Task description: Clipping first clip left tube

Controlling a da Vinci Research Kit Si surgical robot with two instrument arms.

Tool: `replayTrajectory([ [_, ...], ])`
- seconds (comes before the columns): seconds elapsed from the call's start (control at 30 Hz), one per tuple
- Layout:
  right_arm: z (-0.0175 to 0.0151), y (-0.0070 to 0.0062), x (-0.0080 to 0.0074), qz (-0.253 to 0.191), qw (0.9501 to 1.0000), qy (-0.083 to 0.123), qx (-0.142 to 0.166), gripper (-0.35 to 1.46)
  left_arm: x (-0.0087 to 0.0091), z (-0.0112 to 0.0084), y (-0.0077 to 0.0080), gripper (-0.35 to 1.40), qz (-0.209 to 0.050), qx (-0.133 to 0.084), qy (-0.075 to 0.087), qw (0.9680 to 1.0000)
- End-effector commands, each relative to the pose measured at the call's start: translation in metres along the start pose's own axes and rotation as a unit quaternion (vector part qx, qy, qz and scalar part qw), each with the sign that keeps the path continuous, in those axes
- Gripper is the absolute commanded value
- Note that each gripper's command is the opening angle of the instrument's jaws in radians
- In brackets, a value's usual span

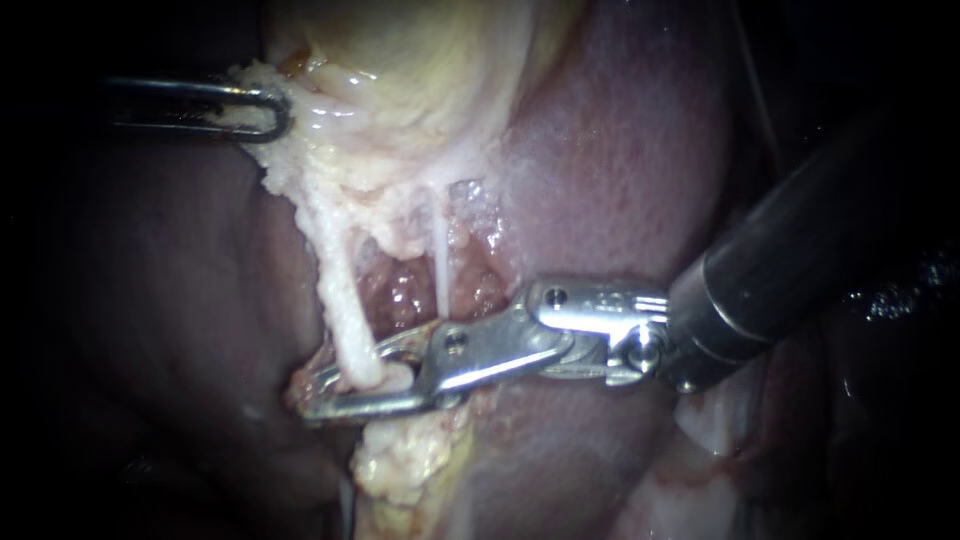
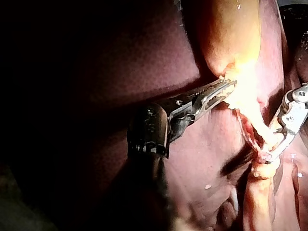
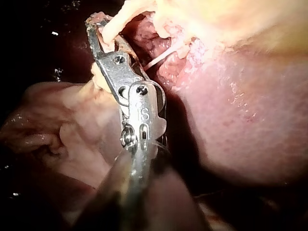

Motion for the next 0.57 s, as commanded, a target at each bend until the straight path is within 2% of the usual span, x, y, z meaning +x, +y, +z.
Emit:
replayTrajectory([
  [0.03,0.0000,0.0000,-0.0001,0.000,1.0000,0.000,0.000,-0.35,0.0000,0.0000,0.0000,-0.35,0.000,0.000,0.000,1.0000],
  [0.57,0.0001,-0.0001,-0.0001,0.000,1.0000,0.000,0.001,-0.35,0.0000,0.0000,-0.0001,-0.35,0.000,0.000,0.000,1.0000],
])
